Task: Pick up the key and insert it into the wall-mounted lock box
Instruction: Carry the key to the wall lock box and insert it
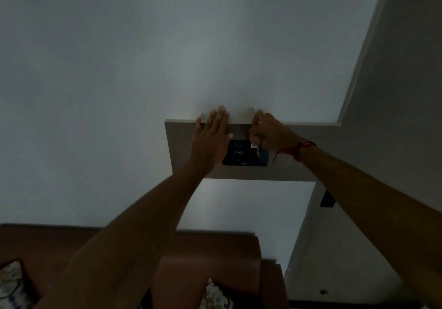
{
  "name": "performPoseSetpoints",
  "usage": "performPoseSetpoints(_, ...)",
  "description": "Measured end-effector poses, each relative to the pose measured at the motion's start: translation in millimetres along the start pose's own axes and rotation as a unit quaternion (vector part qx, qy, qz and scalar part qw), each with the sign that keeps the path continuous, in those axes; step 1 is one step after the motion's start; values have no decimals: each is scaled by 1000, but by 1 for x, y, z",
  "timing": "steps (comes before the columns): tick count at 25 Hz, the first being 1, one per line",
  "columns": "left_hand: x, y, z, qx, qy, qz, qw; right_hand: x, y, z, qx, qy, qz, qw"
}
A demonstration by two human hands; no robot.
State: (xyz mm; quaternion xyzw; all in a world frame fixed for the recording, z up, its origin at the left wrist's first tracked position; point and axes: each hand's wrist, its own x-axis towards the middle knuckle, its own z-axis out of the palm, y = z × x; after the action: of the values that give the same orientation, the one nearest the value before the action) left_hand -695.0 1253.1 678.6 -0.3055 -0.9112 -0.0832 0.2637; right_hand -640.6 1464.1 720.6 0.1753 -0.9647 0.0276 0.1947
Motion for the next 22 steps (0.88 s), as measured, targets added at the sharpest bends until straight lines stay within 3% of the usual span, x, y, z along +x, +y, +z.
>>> performPoseSetpoints(7,-1,3,4,4,-3,-7,1000,-18,2,16,-5,69,14,997)
performPoseSetpoints(12,-2,2,8,0,3,-6,1000,-22,2,20,72,144,65,985)
performPoseSetpoints(22,-2,6,26,0,43,-25,999,-7,-12,31,21,136,131,982)
